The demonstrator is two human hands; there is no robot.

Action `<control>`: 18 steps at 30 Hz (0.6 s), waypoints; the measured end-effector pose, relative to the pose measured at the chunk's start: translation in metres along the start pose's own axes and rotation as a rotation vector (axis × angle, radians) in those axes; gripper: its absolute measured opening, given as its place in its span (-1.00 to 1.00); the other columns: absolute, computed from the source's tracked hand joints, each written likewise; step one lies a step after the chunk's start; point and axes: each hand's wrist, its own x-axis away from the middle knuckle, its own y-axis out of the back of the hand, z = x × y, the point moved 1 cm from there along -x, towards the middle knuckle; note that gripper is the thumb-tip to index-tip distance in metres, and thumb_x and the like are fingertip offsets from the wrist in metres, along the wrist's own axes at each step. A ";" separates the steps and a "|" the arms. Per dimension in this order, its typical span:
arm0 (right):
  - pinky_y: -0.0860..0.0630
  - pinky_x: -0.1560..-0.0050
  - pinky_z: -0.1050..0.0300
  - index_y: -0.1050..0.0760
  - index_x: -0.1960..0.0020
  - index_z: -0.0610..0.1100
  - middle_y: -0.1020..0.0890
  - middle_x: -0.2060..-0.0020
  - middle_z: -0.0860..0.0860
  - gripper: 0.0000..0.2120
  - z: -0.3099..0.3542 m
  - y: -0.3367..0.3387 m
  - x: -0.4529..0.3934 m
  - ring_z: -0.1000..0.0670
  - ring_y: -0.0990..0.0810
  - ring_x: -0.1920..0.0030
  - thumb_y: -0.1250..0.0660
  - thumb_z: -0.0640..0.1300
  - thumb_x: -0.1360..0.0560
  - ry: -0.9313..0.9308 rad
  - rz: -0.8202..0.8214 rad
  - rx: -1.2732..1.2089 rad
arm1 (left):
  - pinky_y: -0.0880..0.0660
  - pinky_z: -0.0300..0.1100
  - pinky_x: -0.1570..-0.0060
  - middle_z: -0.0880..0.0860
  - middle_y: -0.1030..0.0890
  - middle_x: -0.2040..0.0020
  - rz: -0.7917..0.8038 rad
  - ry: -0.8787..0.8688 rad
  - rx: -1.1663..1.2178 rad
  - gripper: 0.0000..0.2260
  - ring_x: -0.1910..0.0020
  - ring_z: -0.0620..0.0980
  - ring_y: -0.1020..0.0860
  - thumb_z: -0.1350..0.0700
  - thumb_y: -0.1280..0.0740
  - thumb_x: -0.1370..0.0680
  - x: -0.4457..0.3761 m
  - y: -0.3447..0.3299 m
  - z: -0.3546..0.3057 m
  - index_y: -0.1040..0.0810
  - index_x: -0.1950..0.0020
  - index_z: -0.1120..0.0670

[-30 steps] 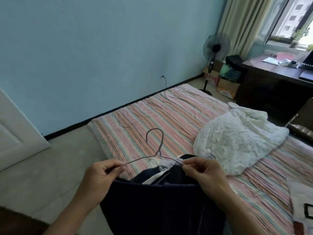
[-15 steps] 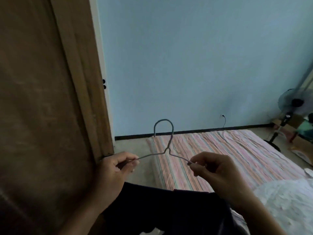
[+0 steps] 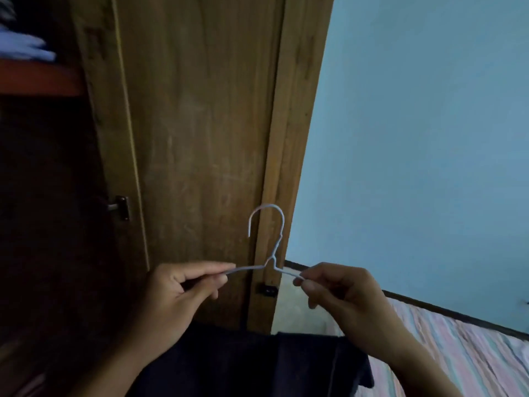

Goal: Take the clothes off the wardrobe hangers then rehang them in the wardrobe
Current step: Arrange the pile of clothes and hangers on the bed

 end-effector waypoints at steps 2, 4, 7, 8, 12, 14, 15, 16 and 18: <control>-0.56 0.24 -0.10 -0.64 0.04 0.06 -0.66 0.26 0.05 -0.79 0.005 -0.011 -0.016 -0.05 -0.59 0.31 -0.32 0.15 -0.53 0.057 0.068 0.007 | -0.51 -0.39 0.20 0.04 -0.67 0.31 -0.076 0.011 -0.036 -0.82 0.29 -0.08 -0.64 0.05 -0.41 -0.45 0.009 0.016 -0.009 -0.71 0.00 -0.17; -0.45 0.34 0.18 -0.65 0.06 0.05 -0.65 0.30 0.07 -0.83 0.013 -0.024 -0.030 0.12 -0.51 0.39 -0.34 0.11 -0.54 0.120 0.120 -0.023 | -0.52 -0.37 0.21 0.03 -0.67 0.29 -0.135 0.035 -0.068 -0.85 0.29 -0.07 -0.63 0.07 -0.41 -0.45 0.019 0.032 -0.016 -0.71 0.05 -0.14; -0.43 0.29 0.35 -0.66 0.07 0.08 -0.66 0.31 0.11 -0.91 0.030 -0.049 -0.048 0.17 -0.57 0.36 -0.38 0.03 -0.55 0.195 0.210 -0.094 | -0.49 -0.40 0.24 -0.02 -0.65 0.28 -0.196 0.082 -0.163 -0.83 0.26 -0.10 -0.62 0.17 -0.41 -0.50 0.034 0.060 -0.023 -0.67 0.11 -0.12; -0.44 0.28 0.36 -0.66 0.07 0.09 -0.66 0.31 0.13 -0.93 0.036 -0.058 -0.053 0.17 -0.59 0.34 -0.40 0.02 -0.55 0.216 0.241 -0.110 | -0.48 -0.40 0.25 -0.04 -0.65 0.27 -0.212 0.098 -0.193 -0.82 0.25 -0.12 -0.62 0.19 -0.40 -0.52 0.040 0.071 -0.024 -0.66 0.12 -0.12; -0.46 0.36 0.24 -0.67 0.07 0.04 -0.66 0.33 -0.01 -0.86 0.063 -0.094 -0.074 0.05 -0.56 0.41 -0.40 0.07 -0.48 0.223 0.368 -0.220 | -0.50 -0.36 0.26 -0.04 -0.66 0.22 -0.278 0.131 -0.264 -0.81 0.22 -0.11 -0.62 0.18 -0.40 -0.53 0.061 0.115 -0.031 -0.66 0.11 -0.14; -0.46 0.40 0.17 -0.67 0.11 -0.01 -0.63 0.35 -0.06 -0.86 0.077 -0.114 -0.085 0.05 -0.52 0.45 -0.42 0.05 -0.47 0.212 0.418 -0.270 | -0.52 -0.30 0.29 0.00 -0.66 0.23 -0.302 0.140 -0.282 -0.84 0.24 -0.06 -0.61 0.15 -0.41 -0.54 0.070 0.137 -0.033 -0.66 0.11 -0.13; -0.45 0.41 0.15 -0.67 0.12 -0.02 -0.62 0.35 -0.08 -0.88 0.084 -0.125 -0.090 0.04 -0.52 0.45 -0.42 0.01 -0.48 0.213 0.441 -0.286 | -0.53 -0.26 0.30 0.01 -0.66 0.23 -0.315 0.145 -0.292 -0.85 0.25 -0.04 -0.61 0.13 -0.41 -0.54 0.073 0.149 -0.033 -0.67 0.11 -0.13; -0.45 0.41 0.13 -0.66 0.13 -0.03 -0.62 0.34 -0.09 -0.91 0.091 -0.136 -0.095 0.03 -0.52 0.45 -0.43 -0.03 -0.50 0.216 0.466 -0.300 | -0.53 -0.25 0.31 0.01 -0.66 0.24 -0.328 0.152 -0.309 -0.85 0.27 -0.04 -0.60 0.14 -0.41 -0.54 0.077 0.161 -0.033 -0.67 0.12 -0.13; -0.44 0.42 0.17 -0.66 0.13 -0.03 -0.63 0.33 -0.09 -0.92 0.105 -0.158 -0.102 0.05 -0.52 0.46 -0.42 -0.12 -0.54 0.233 0.529 -0.322 | -0.50 -0.30 0.33 -0.01 -0.65 0.28 -0.366 0.173 -0.337 -0.81 0.32 -0.11 -0.58 0.19 -0.42 -0.53 0.086 0.186 -0.032 -0.68 0.13 -0.13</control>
